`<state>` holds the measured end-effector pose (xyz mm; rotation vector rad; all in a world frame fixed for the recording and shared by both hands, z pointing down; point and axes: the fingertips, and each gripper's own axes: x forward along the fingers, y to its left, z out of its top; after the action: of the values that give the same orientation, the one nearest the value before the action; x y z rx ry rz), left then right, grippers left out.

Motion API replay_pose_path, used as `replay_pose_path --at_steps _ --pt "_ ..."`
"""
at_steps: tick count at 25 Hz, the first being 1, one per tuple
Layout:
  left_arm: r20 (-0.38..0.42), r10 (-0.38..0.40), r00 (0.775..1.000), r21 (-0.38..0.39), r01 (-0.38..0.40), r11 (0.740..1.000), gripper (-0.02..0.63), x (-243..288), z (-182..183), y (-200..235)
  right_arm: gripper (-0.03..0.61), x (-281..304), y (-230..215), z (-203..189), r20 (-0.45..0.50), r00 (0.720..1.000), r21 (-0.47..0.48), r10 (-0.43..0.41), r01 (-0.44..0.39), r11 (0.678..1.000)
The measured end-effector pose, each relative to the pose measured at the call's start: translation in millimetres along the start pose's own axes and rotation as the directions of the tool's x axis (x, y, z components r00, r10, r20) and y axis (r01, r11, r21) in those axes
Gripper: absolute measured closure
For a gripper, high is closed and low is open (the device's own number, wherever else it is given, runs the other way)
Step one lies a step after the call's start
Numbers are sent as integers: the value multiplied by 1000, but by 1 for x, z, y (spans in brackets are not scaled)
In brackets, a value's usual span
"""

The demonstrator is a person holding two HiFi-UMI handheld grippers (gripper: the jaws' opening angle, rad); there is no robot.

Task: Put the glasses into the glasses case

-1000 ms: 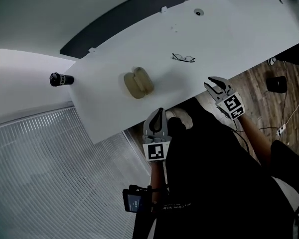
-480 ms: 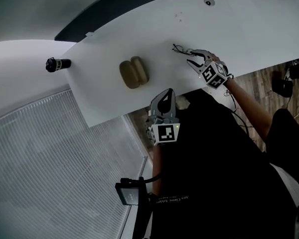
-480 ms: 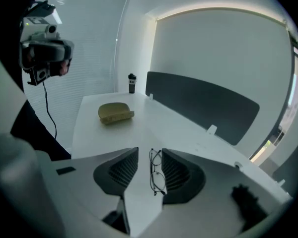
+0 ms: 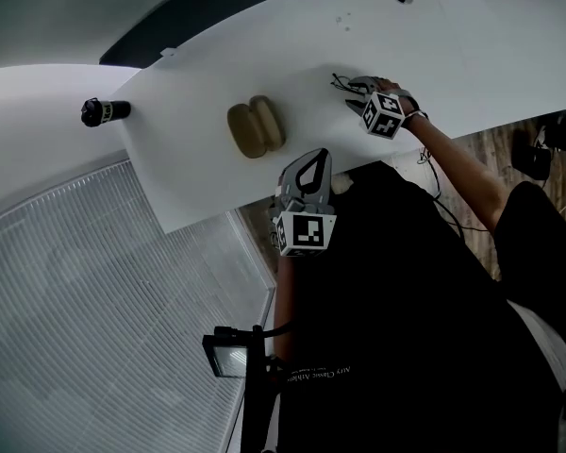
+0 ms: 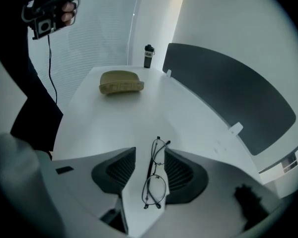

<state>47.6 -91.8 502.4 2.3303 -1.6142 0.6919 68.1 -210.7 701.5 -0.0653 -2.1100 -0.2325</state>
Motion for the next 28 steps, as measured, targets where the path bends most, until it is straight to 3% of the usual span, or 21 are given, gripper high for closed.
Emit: replay_pose_path --at_steps 5,12,22,28 --pt "7 22 1000 9 -22 1000 606 -7 -2 17 407 19 -5 -13 -36 999 10 -16 16 1000" --pt "5 55 998 -7 -55 998 606 -13 -6 34 407 36 -14 -25 -18 999 108 -29 30 994" --pt "0 65 998 -28 -65 997 606 -11 -8 41 407 42 -16 -33 -33 999 131 -8 13 991" --pt "1 59 998 -28 -59 998 606 -7 -9 38 407 41 -16 -40 -15 1000 241 9 -5 971"
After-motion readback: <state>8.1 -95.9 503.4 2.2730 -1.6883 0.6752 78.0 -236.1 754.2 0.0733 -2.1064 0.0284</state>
